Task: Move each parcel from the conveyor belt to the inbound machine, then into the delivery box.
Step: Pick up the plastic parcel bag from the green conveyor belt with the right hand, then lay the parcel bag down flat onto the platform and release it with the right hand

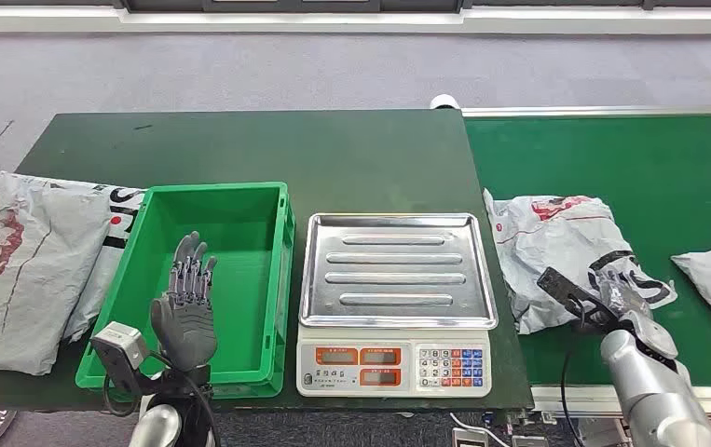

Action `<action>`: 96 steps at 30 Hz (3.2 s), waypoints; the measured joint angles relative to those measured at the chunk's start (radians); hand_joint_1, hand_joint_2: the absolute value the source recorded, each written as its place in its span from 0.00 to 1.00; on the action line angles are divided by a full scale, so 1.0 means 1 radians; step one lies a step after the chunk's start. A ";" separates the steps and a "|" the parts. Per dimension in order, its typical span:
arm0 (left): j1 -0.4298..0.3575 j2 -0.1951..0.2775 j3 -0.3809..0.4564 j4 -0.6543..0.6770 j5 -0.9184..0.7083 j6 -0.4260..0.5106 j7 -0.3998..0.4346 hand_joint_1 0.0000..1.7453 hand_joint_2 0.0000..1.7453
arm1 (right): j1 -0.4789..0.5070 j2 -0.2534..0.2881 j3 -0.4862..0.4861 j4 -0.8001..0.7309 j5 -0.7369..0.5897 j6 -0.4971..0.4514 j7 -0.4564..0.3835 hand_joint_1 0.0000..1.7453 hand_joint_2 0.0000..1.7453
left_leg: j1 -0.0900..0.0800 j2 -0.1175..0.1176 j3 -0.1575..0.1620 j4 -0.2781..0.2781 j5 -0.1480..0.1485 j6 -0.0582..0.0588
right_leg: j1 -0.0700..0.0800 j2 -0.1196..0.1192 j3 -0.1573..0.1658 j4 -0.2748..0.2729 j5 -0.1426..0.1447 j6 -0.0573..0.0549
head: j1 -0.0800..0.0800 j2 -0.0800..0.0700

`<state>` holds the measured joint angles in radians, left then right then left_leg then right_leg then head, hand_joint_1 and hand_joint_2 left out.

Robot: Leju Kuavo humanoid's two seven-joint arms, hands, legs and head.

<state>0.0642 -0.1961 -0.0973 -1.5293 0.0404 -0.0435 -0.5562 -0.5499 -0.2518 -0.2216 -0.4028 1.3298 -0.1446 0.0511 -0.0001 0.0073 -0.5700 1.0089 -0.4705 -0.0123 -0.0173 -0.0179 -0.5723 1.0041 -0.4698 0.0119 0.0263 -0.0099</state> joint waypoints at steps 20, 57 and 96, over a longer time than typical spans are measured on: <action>0.018 0.000 0.004 -0.029 -0.005 0.025 0.014 0.00 0.00 | -0.029 0.079 0.070 -0.023 -0.084 -0.214 -0.127 1.00 1.00 | 0.000 0.000 0.000 0.000 0.000 0.000 | 0.000 0.000 0.000 0.000 0.000 0.000 | 0.000 0.000; 0.071 -0.020 0.006 -0.067 -0.018 0.042 0.010 0.00 0.00 | 0.689 0.410 -0.152 -1.527 -0.516 -0.557 -0.650 1.00 1.00 | 0.000 -0.002 0.001 0.000 -0.004 -0.001 | 0.000 -0.002 0.000 0.000 -0.006 -0.001 | 0.000 0.000; -0.012 -0.035 -0.018 -0.008 -0.041 0.052 -0.062 0.00 0.00 | 0.371 0.381 0.425 -0.933 -0.232 -0.520 -0.296 1.00 1.00 | 0.002 0.001 0.002 0.000 -0.001 -0.002 | 0.002 0.002 0.001 0.000 -0.003 -0.001 | 0.000 0.000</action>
<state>0.0525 -0.2313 -0.1153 -1.5376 -0.0001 0.0083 -0.6183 -0.1787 0.1295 0.2033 -1.3360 1.0974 -0.6645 -0.2453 0.0016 0.0083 -0.5681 1.0088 -0.4720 -0.0147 -0.0157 -0.0161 -0.5714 1.0044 -0.4729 0.0108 0.0259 -0.0099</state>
